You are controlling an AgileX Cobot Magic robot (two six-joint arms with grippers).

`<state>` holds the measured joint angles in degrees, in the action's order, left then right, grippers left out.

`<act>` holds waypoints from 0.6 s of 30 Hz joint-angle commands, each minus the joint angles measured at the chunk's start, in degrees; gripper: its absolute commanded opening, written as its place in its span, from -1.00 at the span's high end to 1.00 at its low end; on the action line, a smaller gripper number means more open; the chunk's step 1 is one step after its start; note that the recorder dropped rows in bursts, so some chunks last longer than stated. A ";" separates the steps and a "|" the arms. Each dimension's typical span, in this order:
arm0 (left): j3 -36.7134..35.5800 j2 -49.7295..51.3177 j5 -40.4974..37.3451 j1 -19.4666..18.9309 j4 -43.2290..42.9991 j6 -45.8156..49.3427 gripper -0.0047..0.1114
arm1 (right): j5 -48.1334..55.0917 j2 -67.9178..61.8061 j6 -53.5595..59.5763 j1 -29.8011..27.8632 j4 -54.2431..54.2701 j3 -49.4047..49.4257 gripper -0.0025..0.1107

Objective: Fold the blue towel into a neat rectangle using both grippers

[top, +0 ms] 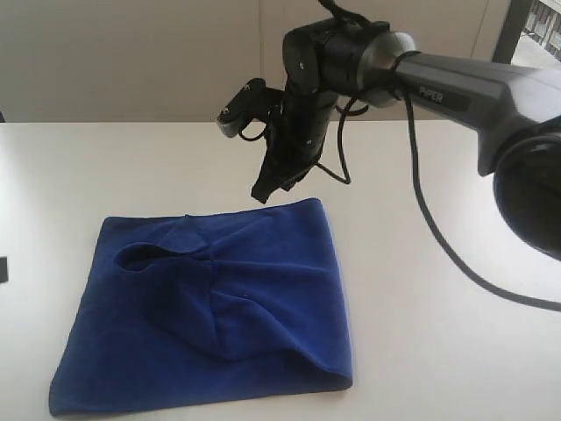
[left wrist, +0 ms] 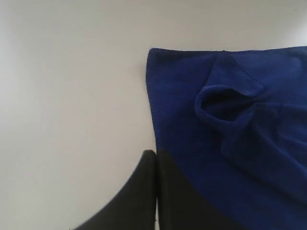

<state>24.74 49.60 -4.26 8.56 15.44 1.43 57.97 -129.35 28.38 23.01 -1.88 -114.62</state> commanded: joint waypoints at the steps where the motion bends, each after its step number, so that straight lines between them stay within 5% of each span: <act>1: 11.17 10.17 -12.26 0.26 0.05 4.71 0.92 | -0.28 -3.03 3.78 -0.19 3.17 0.11 0.96; 5: 15.71 19.18 -17.51 0.26 6.76 13.76 0.92 | 0.41 -5.99 4.16 -0.29 2.93 0.11 0.96; 13: 16.07 30.59 -18.46 0.26 39.02 45.79 0.92 | 4.45 -9.28 3.26 -3.31 0.60 0.11 0.96; 18: 16.07 32.11 -18.34 0.26 47.27 54.75 0.92 | 5.77 -9.88 2.79 -7.72 -0.63 1.84 0.96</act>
<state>40.46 81.34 -21.76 8.56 57.11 50.81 61.47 -138.15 31.42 18.53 1.19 -114.66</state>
